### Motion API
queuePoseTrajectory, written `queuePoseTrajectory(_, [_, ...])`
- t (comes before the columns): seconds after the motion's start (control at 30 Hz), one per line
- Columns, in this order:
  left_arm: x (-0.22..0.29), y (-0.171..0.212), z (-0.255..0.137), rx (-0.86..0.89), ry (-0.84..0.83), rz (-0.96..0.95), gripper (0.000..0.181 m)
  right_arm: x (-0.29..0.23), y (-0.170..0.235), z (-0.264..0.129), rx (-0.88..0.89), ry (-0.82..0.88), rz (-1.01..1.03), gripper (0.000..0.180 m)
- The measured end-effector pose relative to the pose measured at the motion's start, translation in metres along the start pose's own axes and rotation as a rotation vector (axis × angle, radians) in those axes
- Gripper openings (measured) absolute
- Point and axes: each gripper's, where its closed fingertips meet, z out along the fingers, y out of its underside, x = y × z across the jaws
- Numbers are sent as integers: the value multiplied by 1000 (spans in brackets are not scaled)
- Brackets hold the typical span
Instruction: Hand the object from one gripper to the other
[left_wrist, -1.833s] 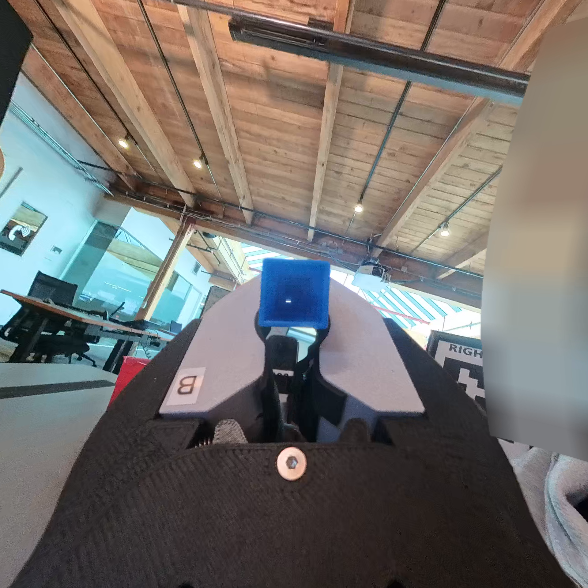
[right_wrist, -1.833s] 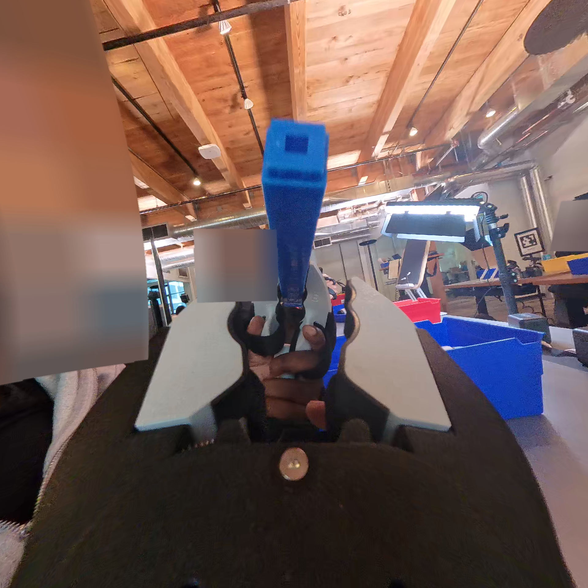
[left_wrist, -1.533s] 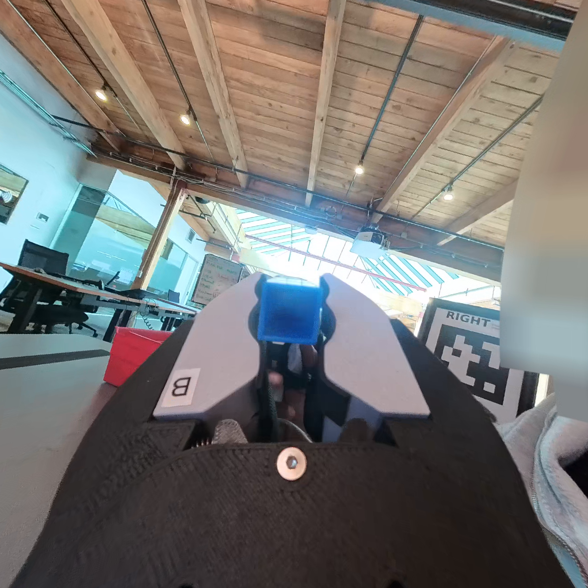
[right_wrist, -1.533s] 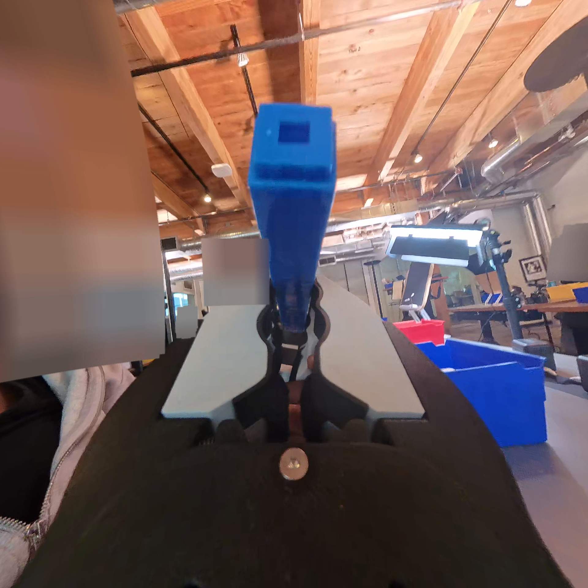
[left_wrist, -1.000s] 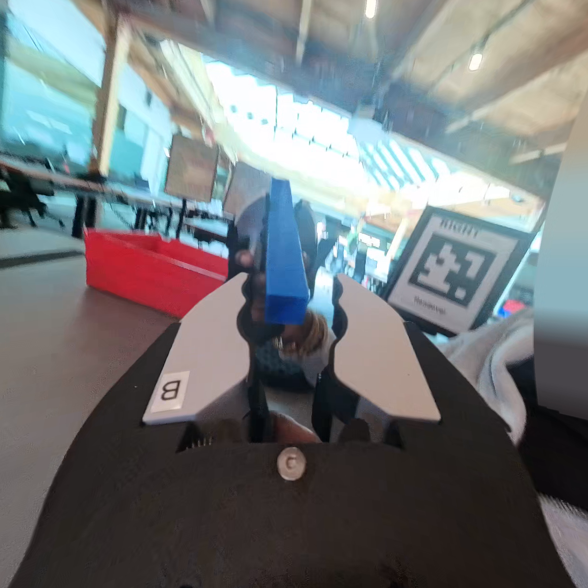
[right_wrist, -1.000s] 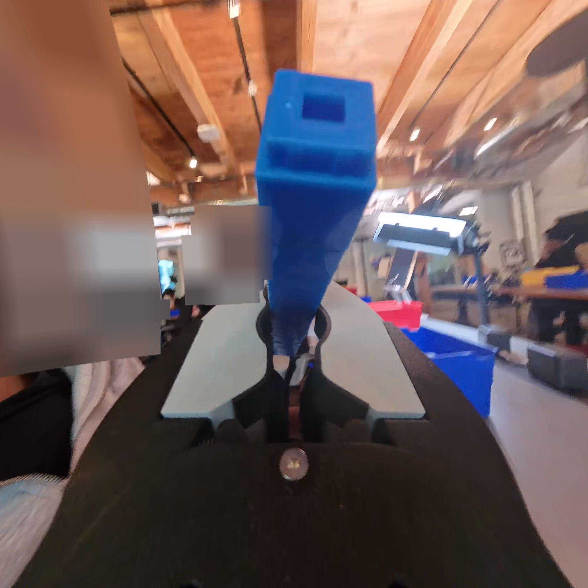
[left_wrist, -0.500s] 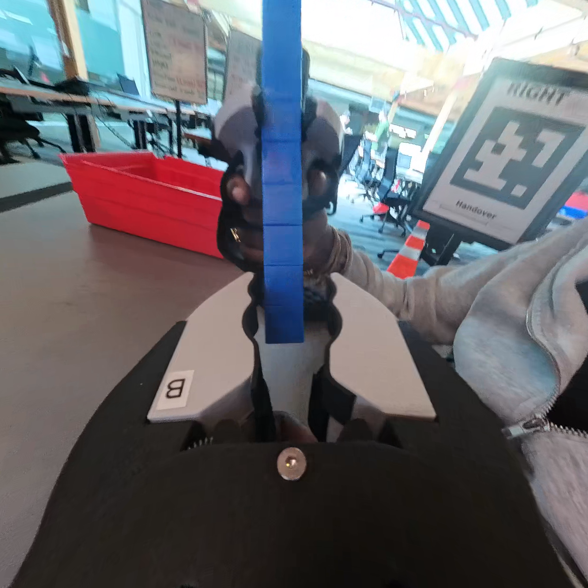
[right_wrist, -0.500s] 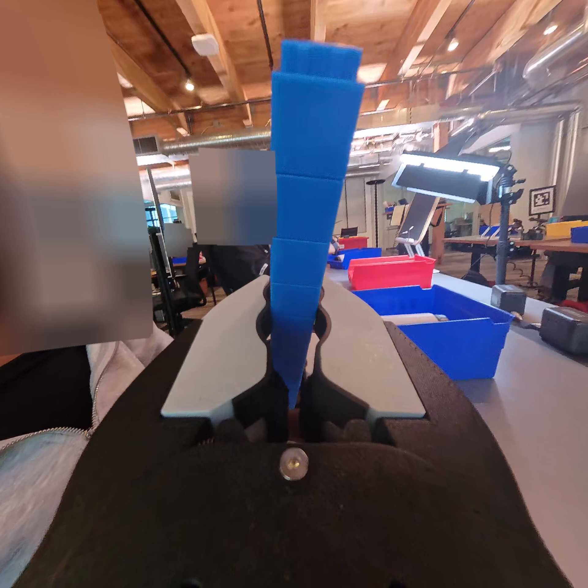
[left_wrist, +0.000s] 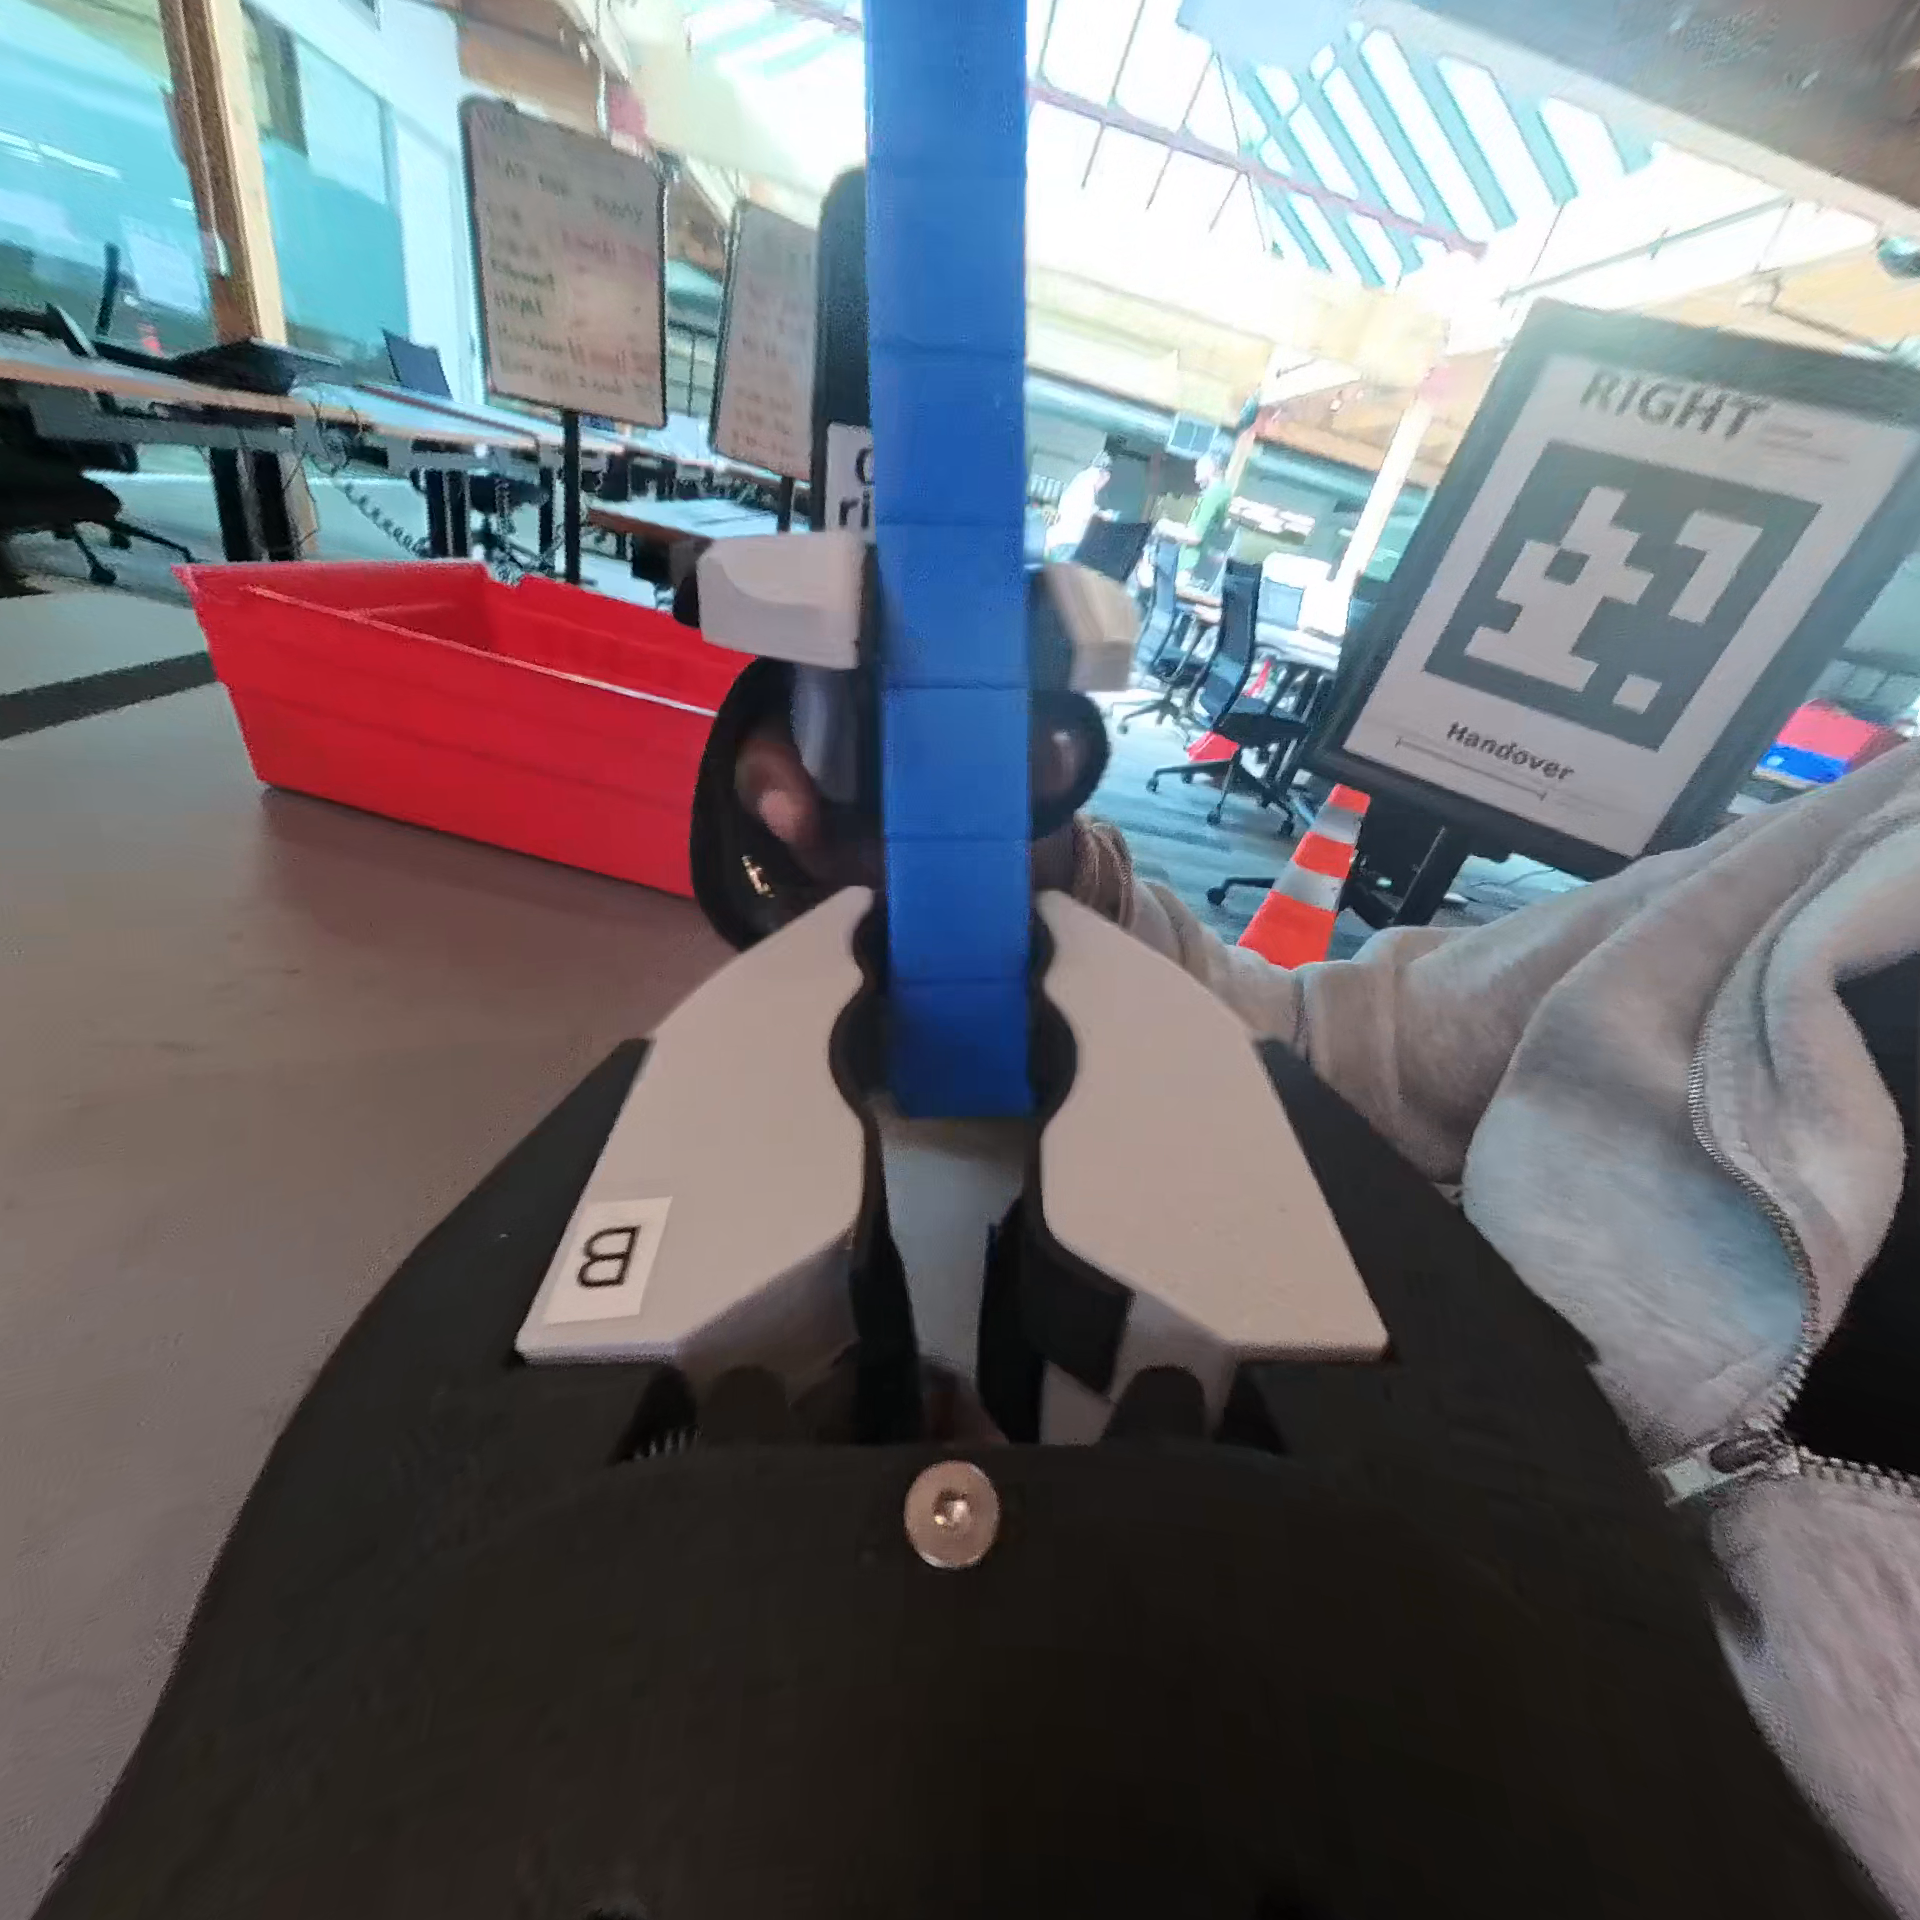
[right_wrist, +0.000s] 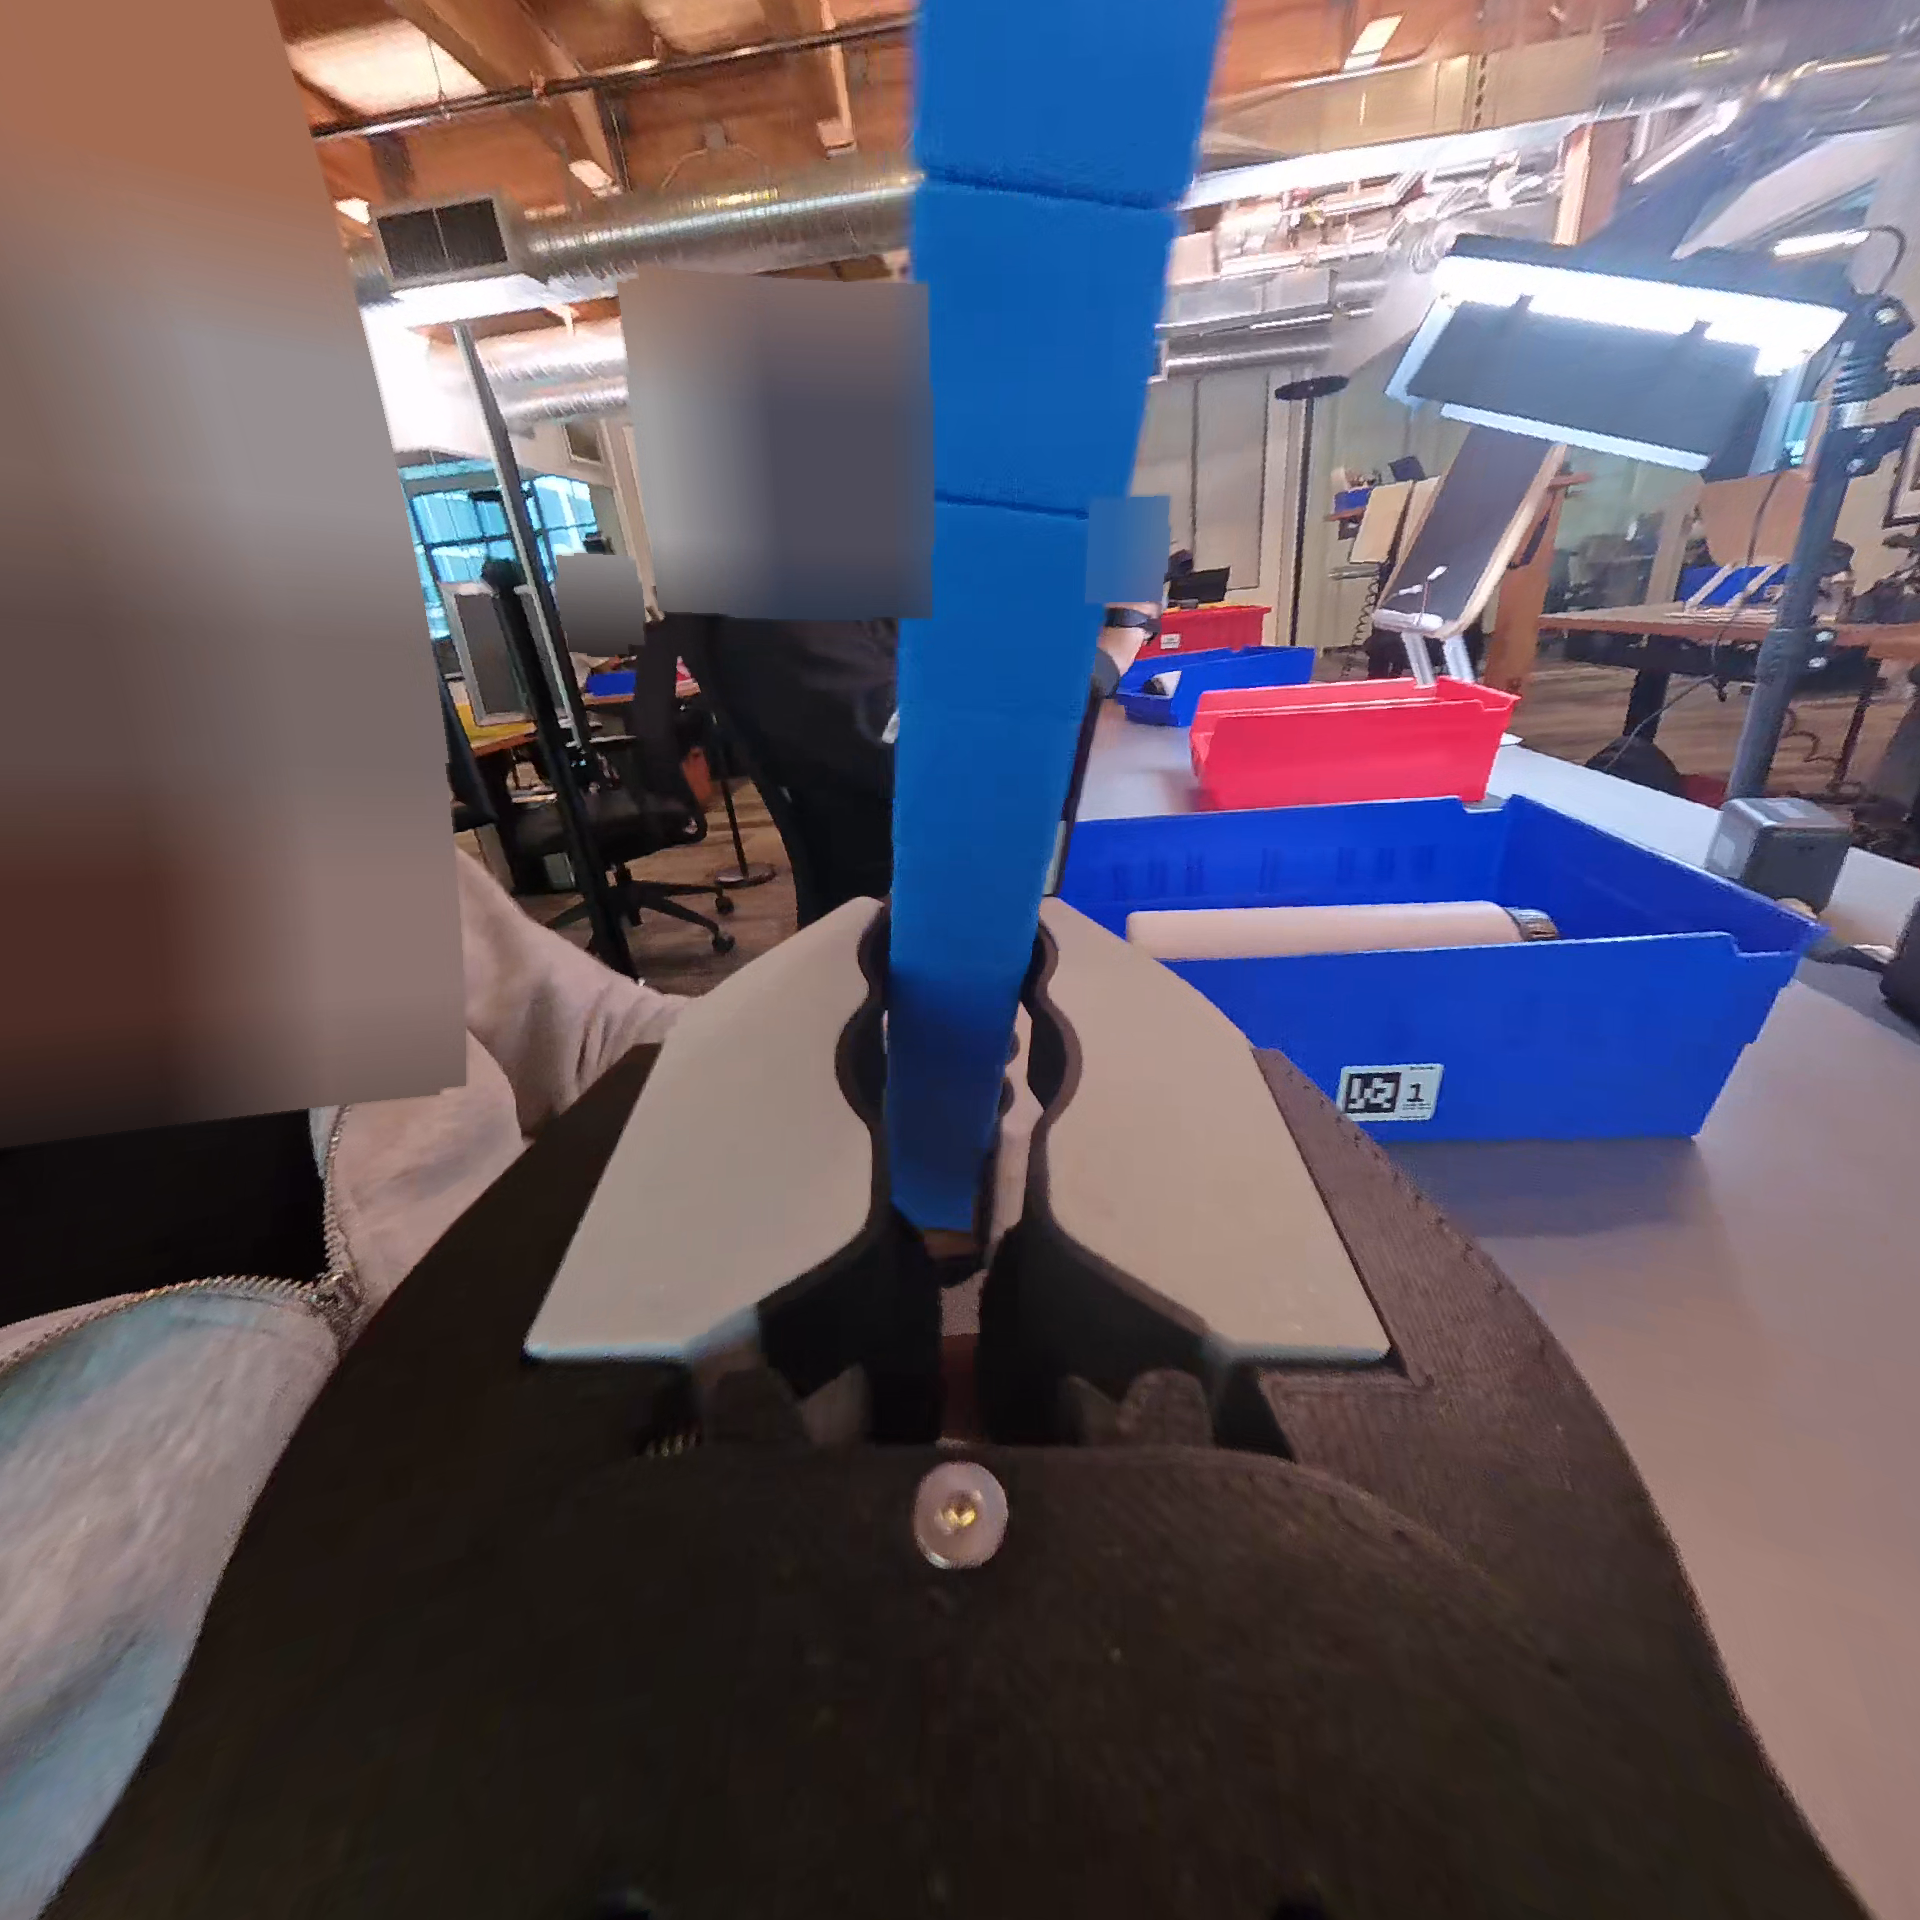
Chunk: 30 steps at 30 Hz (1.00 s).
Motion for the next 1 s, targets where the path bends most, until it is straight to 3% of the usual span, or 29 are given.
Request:
queuePoseTrajectory(0.23, [4, 1, 7, 35, 18, -21, 22, -4, 12, 11, -62, 0, -31, 25])
queuePoseTrajectory(0.27, [3, 2, 7, 15, 15, -22, 28, -5, 15, 11, -83, -6, -34, 24])
queuePoseTrajectory(0.37, [4, -2, -2, -18, 29, -31, 74, -1, 13, 8, -92, 30, -79, 23])
queuePoseTrajectory(0.47, [-7, -26, -19, 97, -51, 7, 87, 5, 16, 3, -114, 59, -68, 23])
queuePoseTrajectory(0.6, [-6, -50, -31, 251, -73, 46, 68, 6, 46, 13, -263, 50, -53, 23])
queuePoseTrajectory(0.63, [-7, -48, -31, 240, -82, 56, 58, 4, 52, 16, -291, 36, -50, 23])
queuePoseTrajectory(0.7, [-2, -45, -30, 218, -58, 98, 22, 3, 61, 21, -326, 24, -42, 23])
queuePoseTrajectory(0.87, [-5, -56, -37, 297, -84, 85, 22, 4, 73, 18, -381, 9, 37, 30])
queuePoseTrajectory(0.9, [-7, -58, -40, 312, -92, 78, 22, 5, 78, 16, -413, 8, 39, 23])
queuePoseTrajectory(1.0, [-6, -63, -45, 340, -83, 67, 35, 4, 78, 15, -427, 7, 21, 23])
